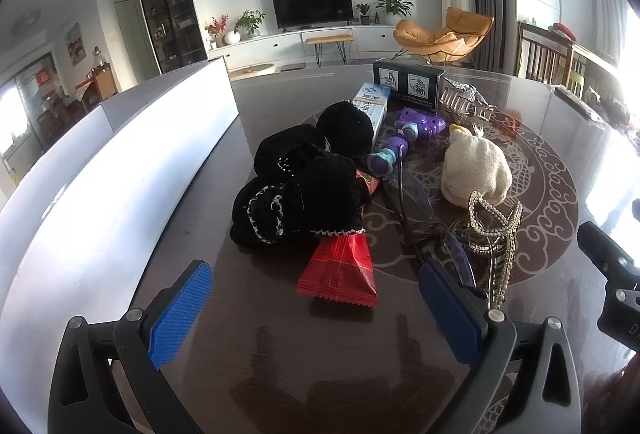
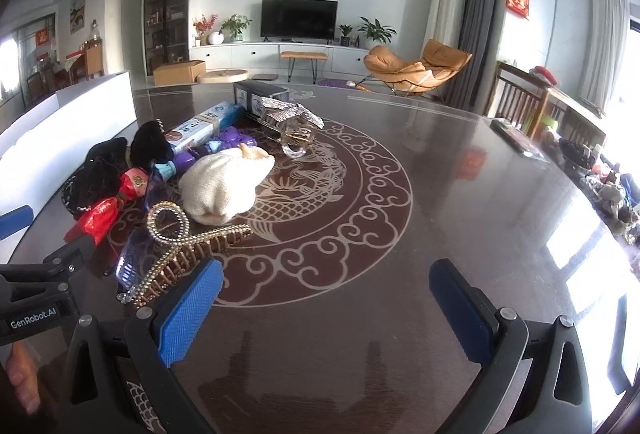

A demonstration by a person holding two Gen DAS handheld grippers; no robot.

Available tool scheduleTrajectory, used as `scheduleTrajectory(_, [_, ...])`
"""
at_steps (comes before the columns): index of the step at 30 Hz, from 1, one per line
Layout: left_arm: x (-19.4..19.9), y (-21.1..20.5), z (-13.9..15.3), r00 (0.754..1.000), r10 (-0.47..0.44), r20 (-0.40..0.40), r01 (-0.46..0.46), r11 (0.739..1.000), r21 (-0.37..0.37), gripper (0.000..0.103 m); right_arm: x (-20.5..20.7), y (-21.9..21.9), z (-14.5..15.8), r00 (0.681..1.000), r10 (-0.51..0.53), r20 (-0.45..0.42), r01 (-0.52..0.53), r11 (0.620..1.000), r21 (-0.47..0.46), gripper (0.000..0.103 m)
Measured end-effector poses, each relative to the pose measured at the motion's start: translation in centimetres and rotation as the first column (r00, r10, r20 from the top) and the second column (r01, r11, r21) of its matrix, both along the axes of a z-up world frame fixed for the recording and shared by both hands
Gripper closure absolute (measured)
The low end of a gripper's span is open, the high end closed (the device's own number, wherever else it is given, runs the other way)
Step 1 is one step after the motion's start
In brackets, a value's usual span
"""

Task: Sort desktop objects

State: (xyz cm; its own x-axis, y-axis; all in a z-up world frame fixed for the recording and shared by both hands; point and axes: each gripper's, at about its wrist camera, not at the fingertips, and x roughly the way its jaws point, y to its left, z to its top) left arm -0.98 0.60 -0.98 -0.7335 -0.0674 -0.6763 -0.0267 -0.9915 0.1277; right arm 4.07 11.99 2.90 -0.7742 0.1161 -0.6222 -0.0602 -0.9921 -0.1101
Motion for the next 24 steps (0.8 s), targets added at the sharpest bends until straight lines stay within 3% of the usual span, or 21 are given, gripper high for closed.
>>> scheduleTrajectory(5, [-0.2, 0.1, -0.2, 1.000, 0.005, 0.012, -0.005, 1.000, -0.006, 0.000, -1.3, 0.0, -0.9, 0.996, -0.016, 0.084, 0.015, 1.000, 0.006, 0.000])
scheduleTrajectory(16, [-0.8, 0.5, -0.9, 0.998, 0.004, 0.061, -0.002, 1.000, -0.029, 0.000, -0.9, 0.6, -0.6, 0.998, 0.012, 0.058, -0.010, 0.999, -0.047, 0.000])
scheduleTrajectory(24, [-1.2, 0.7, -1.5, 0.995, -0.005, 0.098, 0.008, 0.999, -0.038, 0.000, -1.6, 0.1, -1.0, 0.995, 0.044, 0.091, -0.039, 0.998, -0.053, 0.000])
